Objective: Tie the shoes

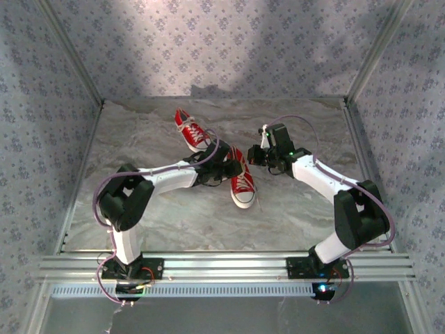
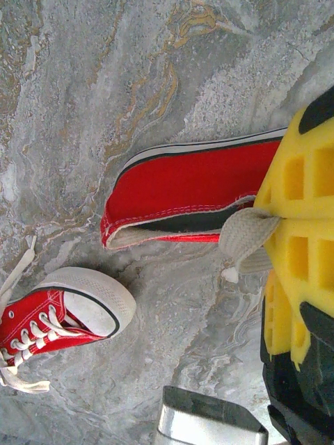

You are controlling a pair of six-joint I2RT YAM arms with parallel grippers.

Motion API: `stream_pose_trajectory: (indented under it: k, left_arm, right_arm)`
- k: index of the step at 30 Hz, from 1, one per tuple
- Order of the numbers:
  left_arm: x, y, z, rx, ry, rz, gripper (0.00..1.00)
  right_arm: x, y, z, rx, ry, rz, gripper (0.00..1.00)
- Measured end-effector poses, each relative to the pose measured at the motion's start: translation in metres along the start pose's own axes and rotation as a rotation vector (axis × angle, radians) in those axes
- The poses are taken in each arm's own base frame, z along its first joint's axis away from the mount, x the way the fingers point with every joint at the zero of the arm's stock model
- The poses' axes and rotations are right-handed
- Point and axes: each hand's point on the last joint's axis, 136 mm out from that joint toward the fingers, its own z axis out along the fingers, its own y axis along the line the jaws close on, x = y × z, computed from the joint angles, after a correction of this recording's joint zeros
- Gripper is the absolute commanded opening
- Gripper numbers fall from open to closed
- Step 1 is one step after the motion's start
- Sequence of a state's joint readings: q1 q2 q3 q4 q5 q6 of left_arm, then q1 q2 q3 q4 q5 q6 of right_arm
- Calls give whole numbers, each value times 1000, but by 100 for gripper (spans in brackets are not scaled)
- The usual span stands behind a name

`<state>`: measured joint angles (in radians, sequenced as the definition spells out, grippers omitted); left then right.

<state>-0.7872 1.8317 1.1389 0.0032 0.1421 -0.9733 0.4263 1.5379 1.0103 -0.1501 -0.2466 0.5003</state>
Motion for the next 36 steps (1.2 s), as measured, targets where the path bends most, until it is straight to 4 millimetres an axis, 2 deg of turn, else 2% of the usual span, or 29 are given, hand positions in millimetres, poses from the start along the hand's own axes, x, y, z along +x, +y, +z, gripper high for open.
stream_pose_trajectory:
  k: [17,24,27,30,36]
  left_arm:
    - [-9,-11,5,19,-10,-15,25]
    - [-8,-8,10,9,-6,-22,17]
    - [-8,-7,10,6,-6,-23,11]
    - [-8,-6,10,2,-9,-19,0]
    - [-14,-2,7,-9,-28,-3,0]
  right_arm:
    - [7,-1,2,0,11,4,0]
    - [6,0,2,-3,9,3,0]
    - [6,0,2,-3,9,3,0]
    - [7,1,3,-3,10,1,0]
    - [6,-3,1,17,-2,1,0]
